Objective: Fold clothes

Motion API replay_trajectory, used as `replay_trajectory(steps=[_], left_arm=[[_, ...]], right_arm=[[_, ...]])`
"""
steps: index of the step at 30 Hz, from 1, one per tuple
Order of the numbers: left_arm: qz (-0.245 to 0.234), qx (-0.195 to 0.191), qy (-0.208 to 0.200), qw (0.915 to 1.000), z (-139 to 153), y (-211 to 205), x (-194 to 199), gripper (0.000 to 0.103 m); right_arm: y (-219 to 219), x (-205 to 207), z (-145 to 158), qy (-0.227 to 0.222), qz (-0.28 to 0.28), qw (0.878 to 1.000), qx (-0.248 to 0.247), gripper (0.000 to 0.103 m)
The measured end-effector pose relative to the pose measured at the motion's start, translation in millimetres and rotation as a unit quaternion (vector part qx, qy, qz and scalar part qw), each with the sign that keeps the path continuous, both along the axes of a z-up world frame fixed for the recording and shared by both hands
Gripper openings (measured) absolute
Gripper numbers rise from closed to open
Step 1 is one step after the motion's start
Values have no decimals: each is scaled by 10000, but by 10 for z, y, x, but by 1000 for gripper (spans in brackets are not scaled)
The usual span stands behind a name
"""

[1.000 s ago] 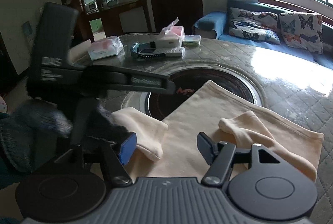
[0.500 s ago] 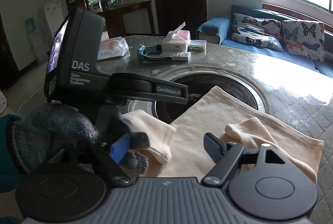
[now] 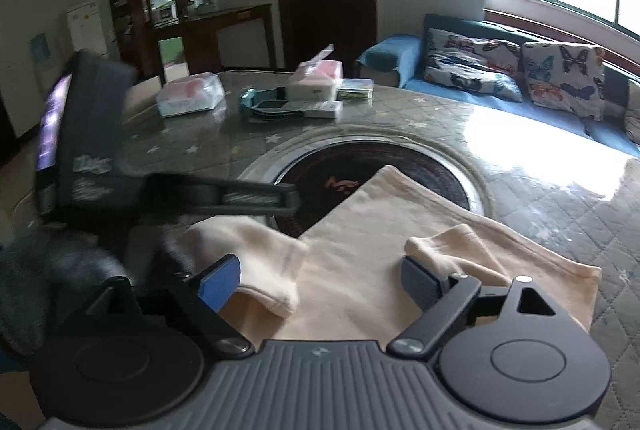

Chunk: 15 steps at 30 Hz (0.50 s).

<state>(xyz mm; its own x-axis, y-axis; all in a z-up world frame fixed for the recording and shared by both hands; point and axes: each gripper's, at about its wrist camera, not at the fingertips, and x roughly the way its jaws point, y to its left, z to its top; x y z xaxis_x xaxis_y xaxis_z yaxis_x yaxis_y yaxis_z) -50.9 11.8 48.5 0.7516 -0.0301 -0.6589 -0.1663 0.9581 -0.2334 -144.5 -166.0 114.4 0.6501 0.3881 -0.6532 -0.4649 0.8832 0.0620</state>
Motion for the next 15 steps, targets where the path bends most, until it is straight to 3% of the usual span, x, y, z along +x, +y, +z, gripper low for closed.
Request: replay_trajectory(steps=[8, 15], left_arm=[[-24, -130, -79, 9999, 17, 70, -60, 70], [-477, -263, -18, 9985, 52, 149, -13, 71]], right_arm=[[-1, 225, -217, 440, -38, 9982, -412, 90], [-19, 398, -227, 1132, 399, 9882, -950, 91]])
